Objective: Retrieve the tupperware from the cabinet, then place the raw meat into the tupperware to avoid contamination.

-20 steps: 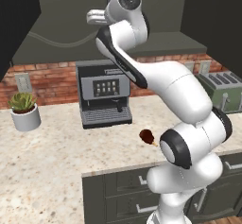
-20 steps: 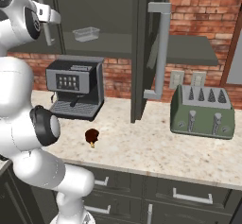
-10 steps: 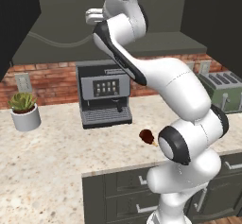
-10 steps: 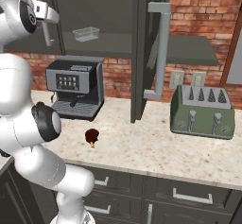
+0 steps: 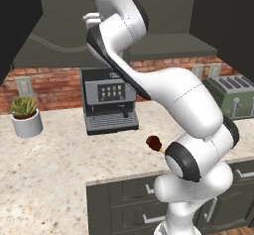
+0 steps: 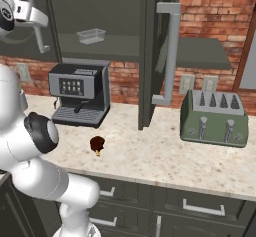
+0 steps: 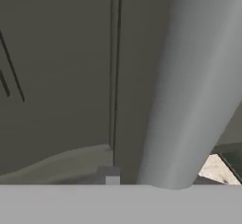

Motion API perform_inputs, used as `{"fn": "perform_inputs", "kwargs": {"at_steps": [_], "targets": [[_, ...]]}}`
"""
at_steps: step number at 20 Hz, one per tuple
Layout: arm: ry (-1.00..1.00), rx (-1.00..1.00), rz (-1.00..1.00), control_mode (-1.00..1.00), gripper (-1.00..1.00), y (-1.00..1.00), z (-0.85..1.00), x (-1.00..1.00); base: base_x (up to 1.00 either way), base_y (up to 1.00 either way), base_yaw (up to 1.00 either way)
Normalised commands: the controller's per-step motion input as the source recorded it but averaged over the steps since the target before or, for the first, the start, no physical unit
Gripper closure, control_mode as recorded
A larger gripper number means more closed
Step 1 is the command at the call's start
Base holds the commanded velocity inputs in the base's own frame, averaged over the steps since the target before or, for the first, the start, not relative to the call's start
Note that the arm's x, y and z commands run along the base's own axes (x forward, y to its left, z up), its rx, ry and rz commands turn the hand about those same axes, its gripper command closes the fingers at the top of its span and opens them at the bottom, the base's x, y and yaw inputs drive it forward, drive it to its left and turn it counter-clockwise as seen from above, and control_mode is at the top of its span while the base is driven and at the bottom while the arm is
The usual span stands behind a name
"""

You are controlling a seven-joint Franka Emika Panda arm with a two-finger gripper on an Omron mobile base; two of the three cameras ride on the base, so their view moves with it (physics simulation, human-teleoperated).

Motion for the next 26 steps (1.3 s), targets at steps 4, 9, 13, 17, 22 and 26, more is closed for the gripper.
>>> {"fn": "perform_inputs", "kwargs": {"at_steps": [4,9,13,17,22,26], "targets": [[0.04,-0.09,-0.14,-1.00,1.00,0.66,-0.11,-0.47,0.00,0.00,0.00],[0.05,-0.09,-0.11,-1.00,1.00,0.65,-0.01,-0.52,0.00,0.00,0.00],[0.04,-0.10,-0.05,-1.00,1.00,0.71,0.00,-0.66,0.00,0.00,0.00],[0.00,-0.11,0.00,-1.00,1.00,0.72,0.00,-0.73,0.00,0.00,0.00],[0.02,-0.11,0.00,-1.00,1.00,0.69,0.00,-0.57,0.00,0.00,0.00],[0.06,-0.11,-0.04,-1.00,1.00,0.60,0.00,-0.18,0.00,0.00,0.00]]}}
